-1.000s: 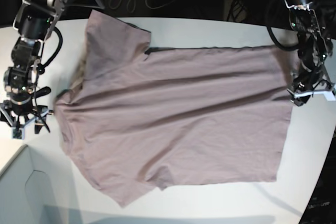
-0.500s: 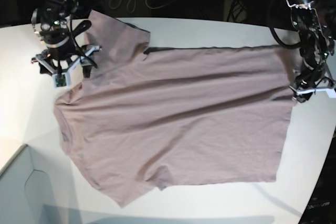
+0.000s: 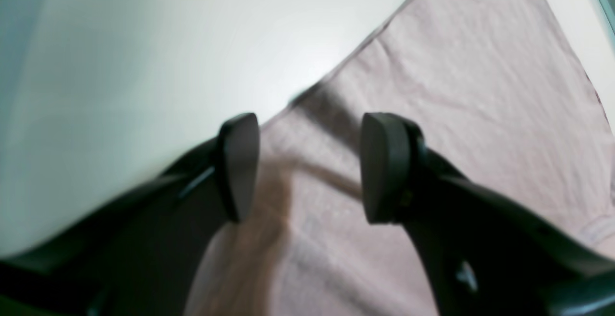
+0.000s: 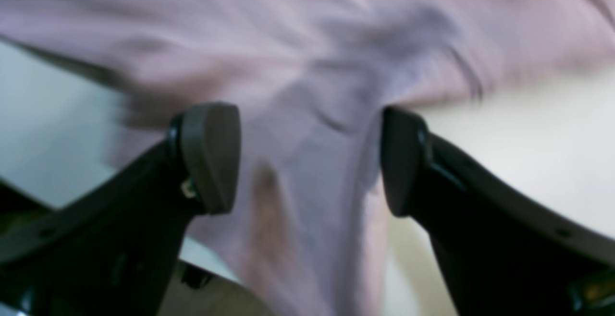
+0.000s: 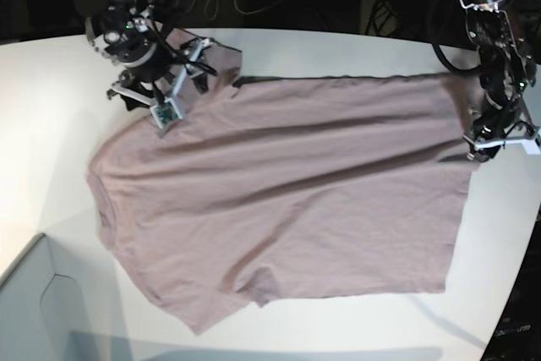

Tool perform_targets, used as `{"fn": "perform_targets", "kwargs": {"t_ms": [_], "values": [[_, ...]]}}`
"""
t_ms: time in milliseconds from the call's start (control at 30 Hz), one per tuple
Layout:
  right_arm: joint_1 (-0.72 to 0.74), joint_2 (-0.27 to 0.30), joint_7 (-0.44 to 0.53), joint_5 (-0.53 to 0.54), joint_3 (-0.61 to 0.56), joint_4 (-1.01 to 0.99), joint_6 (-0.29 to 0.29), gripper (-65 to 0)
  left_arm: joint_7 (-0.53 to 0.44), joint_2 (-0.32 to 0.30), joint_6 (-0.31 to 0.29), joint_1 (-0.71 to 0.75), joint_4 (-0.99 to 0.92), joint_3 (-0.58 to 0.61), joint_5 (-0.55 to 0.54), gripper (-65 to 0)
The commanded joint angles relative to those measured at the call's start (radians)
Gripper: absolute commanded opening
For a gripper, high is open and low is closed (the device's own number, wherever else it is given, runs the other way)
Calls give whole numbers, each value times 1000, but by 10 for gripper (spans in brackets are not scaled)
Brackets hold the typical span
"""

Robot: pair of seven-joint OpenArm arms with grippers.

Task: Layout the t-shirt on the table in an organized manner, then fold the t-shirt properly
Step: 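Regrasp the shirt near the sleeve with the right gripper and pull outward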

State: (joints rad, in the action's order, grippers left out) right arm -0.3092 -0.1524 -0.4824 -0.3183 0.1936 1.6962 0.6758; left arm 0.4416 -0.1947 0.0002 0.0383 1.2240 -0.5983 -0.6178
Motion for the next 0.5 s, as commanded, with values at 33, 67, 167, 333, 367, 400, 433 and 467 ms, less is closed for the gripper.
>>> {"fn": "perform_targets", "kwargs": {"t_ms": [33, 67, 167, 333, 367, 400, 433, 467], "values": [[12, -5, 21, 9, -81, 17, 22, -206, -19, -16, -6, -8, 21, -2, -6, -321], [15, -5, 21, 9, -110, 17, 22, -206, -19, -16, -6, -8, 21, -2, -6, -321], [43, 1, 20, 8, -185, -2, 22, -206, -19, -16, -6, -8, 21, -2, -6, -321], [91, 3, 20, -17, -156, -32, 22, -206, -19, -16, -6, -5, 21, -2, -6, -321], [91, 3, 20, -34, -122, -15, 22, -206, -19, -19, -6, 2, 21, -2, -6, -321], [89, 3, 20, -54, -81, 2, 22, -206, -19, -22, -6, 8, 21, -2, -6, -321], [86, 3, 20, -66, -38, 15, 22, -206, -20, -22, -6, 8, 20, -2, -4, -321], [86, 3, 20, -72, -6, 18, 22, -206, -22, -24, -6, 8, 15, -2, 0, -321]]}}
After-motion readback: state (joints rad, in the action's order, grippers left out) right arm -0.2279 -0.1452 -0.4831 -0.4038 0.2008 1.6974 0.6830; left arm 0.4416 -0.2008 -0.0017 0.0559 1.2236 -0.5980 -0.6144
